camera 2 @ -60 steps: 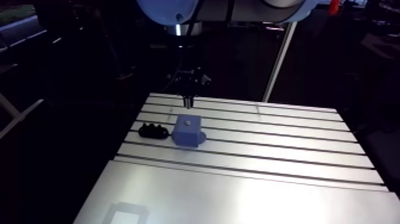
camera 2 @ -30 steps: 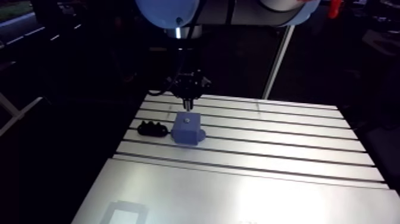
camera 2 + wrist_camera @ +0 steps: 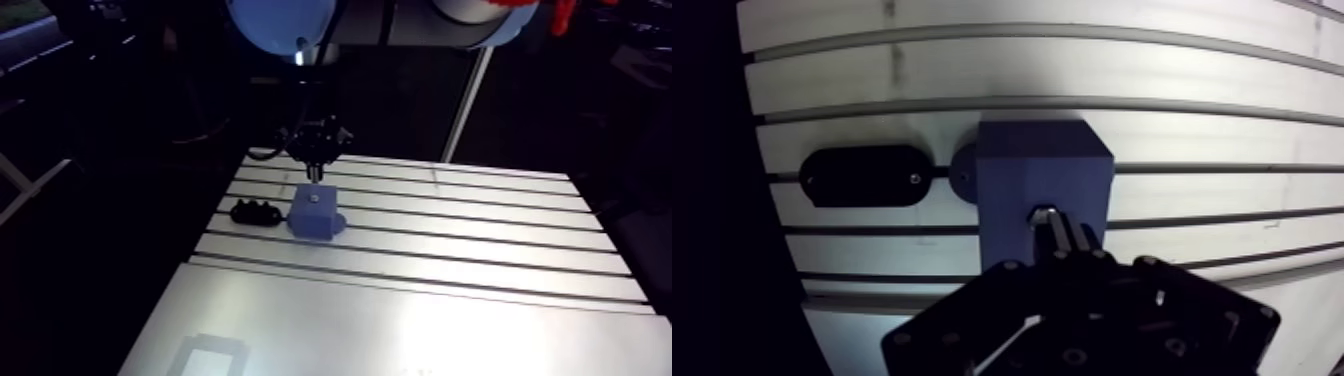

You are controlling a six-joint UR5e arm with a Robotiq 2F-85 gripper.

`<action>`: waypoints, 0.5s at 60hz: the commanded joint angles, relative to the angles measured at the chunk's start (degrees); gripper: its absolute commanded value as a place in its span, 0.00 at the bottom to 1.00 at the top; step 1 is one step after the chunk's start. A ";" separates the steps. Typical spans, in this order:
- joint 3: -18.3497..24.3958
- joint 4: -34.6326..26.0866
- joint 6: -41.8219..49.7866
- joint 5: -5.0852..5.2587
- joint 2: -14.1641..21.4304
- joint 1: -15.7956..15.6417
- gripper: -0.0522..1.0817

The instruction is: Pick up the M10 bolt and insert it into the hex recess until seated.

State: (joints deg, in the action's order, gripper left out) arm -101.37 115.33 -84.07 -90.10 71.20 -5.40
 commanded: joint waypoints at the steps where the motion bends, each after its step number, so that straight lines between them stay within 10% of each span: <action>1: -0.27 0.29 -0.61 0.06 -0.15 -0.05 1.00; 30: -0.54 0.47 -1.46 -0.03 -1.29 -0.49 1.00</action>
State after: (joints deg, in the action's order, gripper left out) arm -101.87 115.71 -84.94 -90.12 70.24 -5.69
